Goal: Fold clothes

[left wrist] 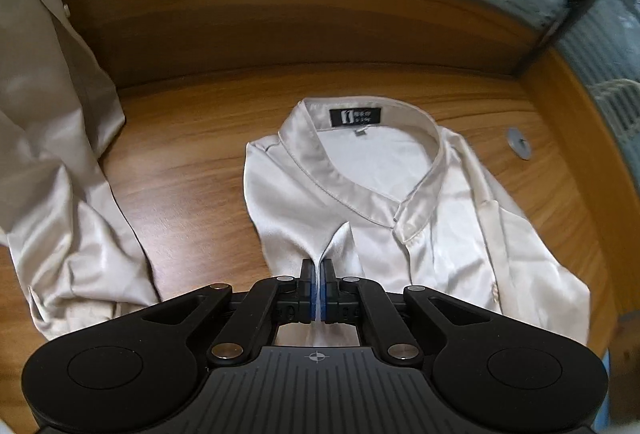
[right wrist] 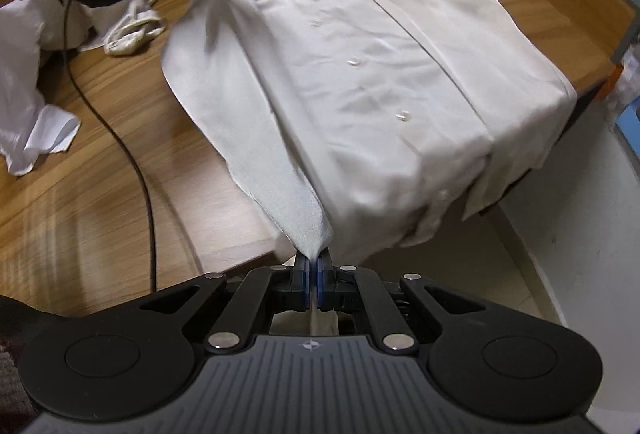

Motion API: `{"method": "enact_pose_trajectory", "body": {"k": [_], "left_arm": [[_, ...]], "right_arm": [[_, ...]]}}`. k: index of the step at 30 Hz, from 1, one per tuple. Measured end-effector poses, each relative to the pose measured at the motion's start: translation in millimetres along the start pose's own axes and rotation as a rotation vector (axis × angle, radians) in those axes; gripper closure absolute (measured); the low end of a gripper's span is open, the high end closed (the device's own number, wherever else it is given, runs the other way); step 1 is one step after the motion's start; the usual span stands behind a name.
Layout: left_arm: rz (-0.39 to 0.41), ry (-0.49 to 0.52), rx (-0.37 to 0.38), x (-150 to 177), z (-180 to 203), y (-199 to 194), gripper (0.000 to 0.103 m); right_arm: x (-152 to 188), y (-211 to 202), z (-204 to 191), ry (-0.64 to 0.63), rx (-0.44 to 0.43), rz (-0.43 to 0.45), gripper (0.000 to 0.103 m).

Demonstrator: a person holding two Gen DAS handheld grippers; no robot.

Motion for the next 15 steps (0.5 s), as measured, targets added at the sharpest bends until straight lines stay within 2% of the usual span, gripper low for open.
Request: {"method": "enact_pose_trajectory", "body": {"k": [3, 8, 12, 14, 15], "left_arm": [[-0.027, -0.036, -0.053, -3.1, 9.1, 12.0, 0.098], [-0.027, -0.04, -0.092, -8.4, 30.3, 27.6, 0.096], [0.017, 0.01, -0.078, -15.7, 46.4, 25.1, 0.062], [0.048, 0.032, -0.047, -20.1, 52.3, 16.6, 0.055], [0.057, 0.04, -0.031, -20.9, 53.1, 11.0, 0.051]], "right_arm": [[-8.3, 7.2, 29.7, 0.033, -0.029, -0.027, 0.1], [-19.9, 30.6, 68.7, 0.073, -0.115, -0.06, 0.099], [-22.5, 49.3, 86.5, 0.063, -0.158, -0.092, 0.092], [-23.3, 54.0, 90.9, 0.043, -0.166, -0.101, 0.087], [-24.4, 53.5, 91.6, 0.028, -0.17, -0.099, 0.08]]}}
Point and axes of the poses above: each gripper's, at about its wrist camera, not at the fingertips, and y roughly the way its jaws point, z to its right, x to its underside, the point moved 10 cm from there along y, roughly the way its jaws point
